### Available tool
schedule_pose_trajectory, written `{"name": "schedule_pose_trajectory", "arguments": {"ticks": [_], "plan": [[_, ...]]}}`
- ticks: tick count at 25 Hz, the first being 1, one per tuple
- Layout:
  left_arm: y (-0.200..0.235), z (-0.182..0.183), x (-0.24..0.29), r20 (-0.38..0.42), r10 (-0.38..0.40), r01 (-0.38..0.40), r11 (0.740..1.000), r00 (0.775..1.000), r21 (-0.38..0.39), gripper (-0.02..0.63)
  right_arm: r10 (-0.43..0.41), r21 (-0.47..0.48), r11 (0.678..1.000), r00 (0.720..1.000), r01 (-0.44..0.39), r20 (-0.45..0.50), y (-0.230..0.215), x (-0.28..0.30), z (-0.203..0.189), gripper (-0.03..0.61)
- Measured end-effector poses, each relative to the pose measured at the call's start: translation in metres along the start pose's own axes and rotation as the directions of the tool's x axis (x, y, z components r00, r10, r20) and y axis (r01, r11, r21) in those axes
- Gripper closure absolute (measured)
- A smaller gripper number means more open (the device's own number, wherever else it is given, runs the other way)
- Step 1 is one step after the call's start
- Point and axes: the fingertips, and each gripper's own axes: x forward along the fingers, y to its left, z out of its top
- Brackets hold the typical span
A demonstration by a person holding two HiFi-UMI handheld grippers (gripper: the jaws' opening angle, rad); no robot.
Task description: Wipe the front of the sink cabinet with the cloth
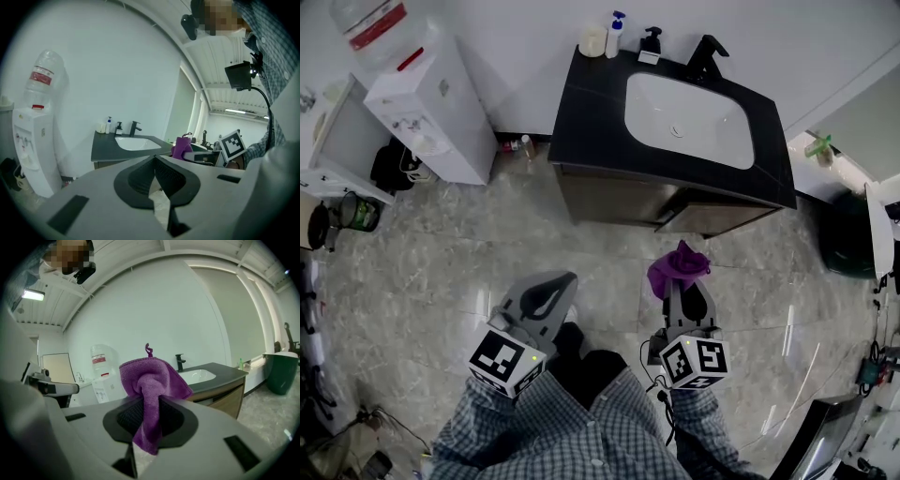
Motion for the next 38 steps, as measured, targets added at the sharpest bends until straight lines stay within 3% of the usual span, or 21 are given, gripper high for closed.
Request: {"name": "schedule_pose_trajectory", "arguments": {"ticks": [11, 17, 22, 30, 38], "plan": [[0.048, -0.042, 0.038, -0.082, 0.026, -0.034, 0.995, 0.996, -0.094, 0.603, -0.151, -0.048, 0.988, 0.988, 0.150, -0.028, -0.075, 0.091, -0.032, 0.506], [0.054, -0.081, 0.070, -0.066, 0.046, -0.060, 0.974, 0.997, -0.220, 0.603, -0.187, -0.100, 0.978, 0.981, 0.182, -0.043, -0.122, 0.132, -0.055, 0.506], [0.063, -0.105, 0.093, -0.067, 0.091, -0.100, 0.981, 0.994, -0.166, 0.602, -0.216, -0.130, 0.970, 0.974, 0.206, -0.065, -0.160, 0.158, -0.079, 0.505], [0.096, -0.133, 0.123, -0.052, 0.155, -0.162, 0.970, 0.987, -0.183, 0.601, -0.213, -0.149, 0.968, 0.975, 0.202, -0.057, -0.187, 0.217, -0.113, 0.506], [0.103, -0.157, 0.130, -0.078, 0.161, -0.173, 0.964, 0.984, -0.200, 0.603, -0.229, -0.145, 0.964, 0.973, 0.224, -0.019, -0.202, 0.254, -0.112, 0.505]]}}
